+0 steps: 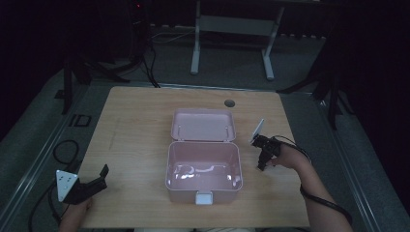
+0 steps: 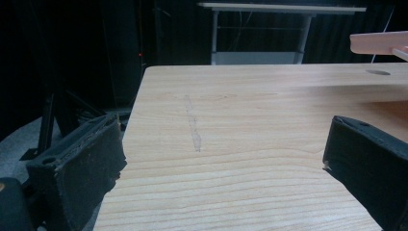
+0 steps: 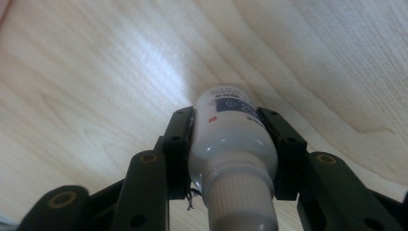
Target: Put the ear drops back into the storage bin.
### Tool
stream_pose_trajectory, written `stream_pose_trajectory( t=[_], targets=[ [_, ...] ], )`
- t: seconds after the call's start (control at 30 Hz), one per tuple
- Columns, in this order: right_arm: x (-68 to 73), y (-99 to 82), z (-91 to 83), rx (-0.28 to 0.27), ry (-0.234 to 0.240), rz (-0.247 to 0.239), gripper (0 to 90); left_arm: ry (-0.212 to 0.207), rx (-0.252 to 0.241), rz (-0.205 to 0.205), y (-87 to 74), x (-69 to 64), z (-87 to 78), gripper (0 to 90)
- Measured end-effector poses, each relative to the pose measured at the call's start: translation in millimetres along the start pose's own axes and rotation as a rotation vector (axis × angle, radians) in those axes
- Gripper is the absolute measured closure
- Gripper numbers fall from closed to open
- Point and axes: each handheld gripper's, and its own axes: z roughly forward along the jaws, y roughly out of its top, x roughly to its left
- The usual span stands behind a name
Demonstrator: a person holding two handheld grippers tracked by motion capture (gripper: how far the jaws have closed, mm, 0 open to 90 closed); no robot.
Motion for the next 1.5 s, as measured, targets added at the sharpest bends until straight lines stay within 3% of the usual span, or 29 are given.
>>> stream_pose_trajectory(
  t=[0.2, 0.23, 0.3, 0.5, 0.77, 0.9, 1.07, 1.1, 1.2, 1.5],
  targets=[
    [7.8, -6.6, -3.4, -0.01, -0.031, -0.111, 59.7, 0.0, 0.0, 0.0, 0.0, -0.1, 0.0, 0.9],
    [7.8, -6.6, -3.4, -0.01, -0.031, -0.111, 59.7, 0.0, 0.0, 0.0, 0.0, -0.1, 0.0, 0.9],
    [11.5, -11.1, -3.6, -0.005, -0.06, -0.176, 59.8, 0.001, 0.0, -0.001, 0.0, -0.1, 0.1, 0.9],
    [17.6, -18.6, -4.7, 0.014, -0.087, -0.264, 59.8, 0.001, 0.0, 0.0, 0.0, -0.2, 0.1, 0.9],
    [31.5, -30.4, -10.0, -0.009, -0.076, -0.444, 59.8, 0.0, 0.0, 0.001, 0.0, -0.2, 0.0, 0.9],
    [36.3, -34.4, -11.9, -0.023, -0.11, -0.51, 59.8, 0.0, 0.001, 0.002, 0.0, -0.2, -0.1, 1.0],
    [46.1, -40.7, -16.6, -0.02, -0.076, -0.613, 59.8, 0.001, 0.0, 0.0, 0.0, -0.2, 0.1, 1.0],
    [48.9, -42.1, -17.3, -0.017, -0.092, -0.643, 59.9, 0.001, 0.0, 0.0, 0.0, -0.2, 0.1, 1.0],
    [53.7, -44.1, -18.5, -0.005, -0.133, -0.679, 59.8, 0.001, 0.0, 0.0, 0.0, -0.2, 0.0, 1.0],
    [70.8, -49.2, -22.0, 0.023, -0.176, -0.775, 59.9, 0.003, 0.002, 0.002, 0.1, -0.3, 0.0, 1.0]
  ],
)
